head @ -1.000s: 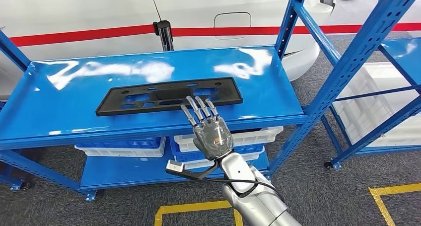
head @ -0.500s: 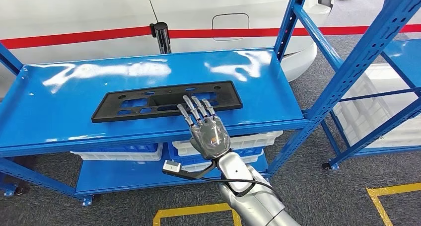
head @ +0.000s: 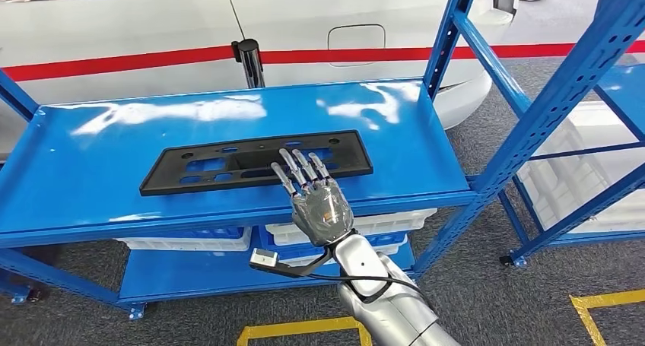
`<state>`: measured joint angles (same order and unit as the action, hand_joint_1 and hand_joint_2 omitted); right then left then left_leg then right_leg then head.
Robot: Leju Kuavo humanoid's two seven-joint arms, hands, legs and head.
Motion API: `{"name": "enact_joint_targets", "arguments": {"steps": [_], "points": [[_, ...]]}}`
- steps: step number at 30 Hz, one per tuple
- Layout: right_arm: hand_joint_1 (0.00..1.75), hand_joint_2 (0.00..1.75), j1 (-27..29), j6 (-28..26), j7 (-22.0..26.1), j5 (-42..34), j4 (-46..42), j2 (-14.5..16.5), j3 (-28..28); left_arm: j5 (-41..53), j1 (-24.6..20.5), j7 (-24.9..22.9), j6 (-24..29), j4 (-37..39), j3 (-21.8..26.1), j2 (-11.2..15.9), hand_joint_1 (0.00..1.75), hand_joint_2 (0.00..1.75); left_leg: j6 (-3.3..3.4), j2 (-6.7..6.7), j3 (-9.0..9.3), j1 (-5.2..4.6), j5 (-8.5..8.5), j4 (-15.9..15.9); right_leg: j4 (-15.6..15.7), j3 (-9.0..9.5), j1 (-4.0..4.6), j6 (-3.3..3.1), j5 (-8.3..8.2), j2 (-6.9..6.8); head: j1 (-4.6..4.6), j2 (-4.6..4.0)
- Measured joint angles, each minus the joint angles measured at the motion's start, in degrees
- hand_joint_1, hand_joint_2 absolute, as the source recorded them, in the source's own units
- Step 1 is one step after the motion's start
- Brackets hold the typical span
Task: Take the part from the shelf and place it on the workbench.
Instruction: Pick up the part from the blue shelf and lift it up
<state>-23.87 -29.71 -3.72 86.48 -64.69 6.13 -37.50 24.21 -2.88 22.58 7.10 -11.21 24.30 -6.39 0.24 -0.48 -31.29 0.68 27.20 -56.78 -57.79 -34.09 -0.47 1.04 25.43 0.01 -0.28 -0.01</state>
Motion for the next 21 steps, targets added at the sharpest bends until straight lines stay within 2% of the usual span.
{"name": "enact_joint_targets", "arguments": {"steps": [2, 3, 4, 6, 7, 8, 9, 10, 11, 12, 13, 15, 17, 18, 19, 21], "points": [[0.0, 1.75, -0.13, 0.01, 0.29, 0.01, 0.05, 0.27, -0.07, 0.03, -0.05, 0.03, 0.01, -0.01, 0.01, 0.02, 0.0, 0.0, -0.78, 0.14, 0.01, 0.3, 0.41, -0.21, 0.38, 0.43, -0.25, -0.95, -0.09, 0.08, 0.01, 0.01], [0.0, 1.75, -0.26, 0.01, 0.47, 0.0, 0.13, 0.48, -0.19, 0.04, -0.08, 0.05, 0.01, -0.02, 0.0, 0.03, 0.0, 0.0, -1.09, 0.21, -0.48, 0.38, 1.2, -1.48, 0.68, 0.75, -0.56, -1.42, -0.13, 0.1, -0.1, 0.01], [0.0, 1.75, -0.42, 0.01, 0.64, -0.03, 0.24, 0.73, -0.36, 0.05, -0.11, 0.07, 0.02, -0.02, -0.01, 0.04, 0.0, 0.0, -1.36, 0.27, -1.59, 0.47, 2.44, -3.84, 0.88, 1.05, -0.75, -1.82, -0.11, 0.12, -0.23, 0.01], [0.0, 1.75, -0.68, 0.01, 0.93, -0.15, 0.71, 1.19, -0.9, 0.1, -0.06, 0.08, 0.02, -0.02, -0.02, 0.01, 0.0, 0.0, -1.84, 0.31, -5.56, 0.6, 5.59, -11.45, 0.93, 1.25, -0.48, -2.42, 0.12, 0.11, -0.42, 0.0], [0.0, 1.75, -0.72, 0.01, 1.09, -0.22, 1.05, 1.37, -1.18, 0.13, 0.01, 0.08, 0.02, -0.02, -0.02, 0.01, 0.0, 0.0, -2.0, 0.31, -7.51, 0.62, 6.45, -14.63, 0.93, 1.3, -0.3, -2.54, 0.21, 0.13, -0.4, -0.01], [0.0, 1.75, -0.71, 0.01, 1.22, -0.29, 1.41, 1.55, -1.43, 0.14, 0.07, 0.08, 0.02, -0.02, -0.02, 0.01, 0.0, 0.0, -2.03, 0.31, -8.72, 0.62, 6.33, -16.12, 0.92, 1.36, -0.12, -2.64, 0.29, 0.16, -0.41, 0.0], [0.0, 1.75, -0.72, 0.01, 1.33, -0.34, 1.73, 1.73, -1.62, 0.14, 0.11, 0.08, 0.02, -0.02, -0.02, 0.01, 0.0, 0.0, -1.9, 0.31, -8.66, 0.6, 4.95, -15.06, 0.91, 1.47, 0.04, -2.7, 0.35, 0.21, -0.42, 0.0], [0.0, 1.75, -0.78, 0.01, 1.4, -0.38, 1.98, 1.93, -1.77, 0.14, 0.1, 0.08, 0.02, -0.02, -0.02, 0.01, 0.0, 0.0, -1.61, 0.31, -7.52, 0.56, 2.79, -11.97, 0.91, 1.61, 0.19, -2.73, 0.41, 0.28, -0.41, 0.0], [0.0, 1.75, -0.89, 0.01, 1.47, -0.43, 2.15, 2.14, -1.87, 0.14, 0.07, 0.08, 0.03, -0.02, -0.02, 0.05, 0.0, 0.0, -1.11, 0.31, -5.7, 0.45, 0.64, -7.73, 0.92, 1.76, 0.27, -2.73, 0.48, 0.34, -0.4, 0.0], [0.0, 1.75, -1.04, 0.01, 1.52, -0.5, 2.3, 2.32, -1.99, 0.16, 0.01, 0.08, 0.03, -0.02, -0.02, 0.09, 0.0, 0.0, -0.61, 0.38, -3.97, 0.28, -0.82, -3.98, 0.92, 1.84, 0.5, -2.64, 0.58, 0.39, -0.36, 0.0], [0.0, 1.75, -1.22, 0.0, 1.57, -0.59, 2.45, 2.48, -2.1, 0.21, -0.04, 0.09, 0.04, -0.02, -0.03, 0.11, 0.0, 0.0, -0.14, 0.45, -2.81, 0.06, -1.48, -1.51, 0.92, 1.85, 0.61, -2.49, 0.68, 0.41, -0.36, -0.01], [0.0, 1.75, -1.51, -0.01, 1.68, -0.8, 2.82, 2.75, -2.37, 0.32, -0.07, 0.11, 0.06, -0.02, -0.03, 0.14, 0.0, 0.0, 0.58, 0.57, -2.19, -0.33, -1.3, -0.13, 0.99, 1.84, 0.72, -2.07, 0.83, 0.4, -0.34, -0.01], [0.0, 1.75, -1.81, -0.01, 1.79, -0.99, 3.19, 3.16, -2.65, 0.39, -0.01, 0.13, 0.08, -0.02, -0.02, 0.13, 0.0, 0.0, 1.22, 0.66, -1.41, -0.28, -1.64, 0.68, 0.9, 1.9, 0.74, -1.56, 1.04, 0.34, -0.34, 0.0], [0.0, 1.75, -2.09, -0.01, 1.86, -1.08, 3.43, 3.36, -2.82, 0.43, -0.01, 0.13, 0.09, -0.02, -0.02, 0.11, 0.0, 0.0, 1.55, 0.75, -0.87, -0.15, -1.93, 1.25, -0.18, 1.44, 0.77, -1.39, 1.62, 0.32, -0.28, 0.0], [0.0, 1.75, -2.41, -0.01, 1.92, -1.15, 3.69, 3.52, -2.96, 0.46, -0.05, 0.13, 0.09, -0.02, -0.02, 0.1, 0.0, 0.0, 1.77, 0.84, -0.33, 0.03, -2.2, 1.79, -2.36, 0.4, 0.74, -1.32, 2.61, 0.29, -0.22, -0.01], [0.0, 1.75, -2.89, -0.01, 2.01, -1.31, 4.51, 3.63, -3.23, 0.54, -0.09, 0.13, 0.07, -0.02, -0.02, 0.07, 0.0, 0.0, 2.01, 0.9, -0.02, 0.13, -2.31, 2.1, -9.65, -3.35, 0.34, -1.31, 5.38, 0.27, -0.11, -0.01]]}}
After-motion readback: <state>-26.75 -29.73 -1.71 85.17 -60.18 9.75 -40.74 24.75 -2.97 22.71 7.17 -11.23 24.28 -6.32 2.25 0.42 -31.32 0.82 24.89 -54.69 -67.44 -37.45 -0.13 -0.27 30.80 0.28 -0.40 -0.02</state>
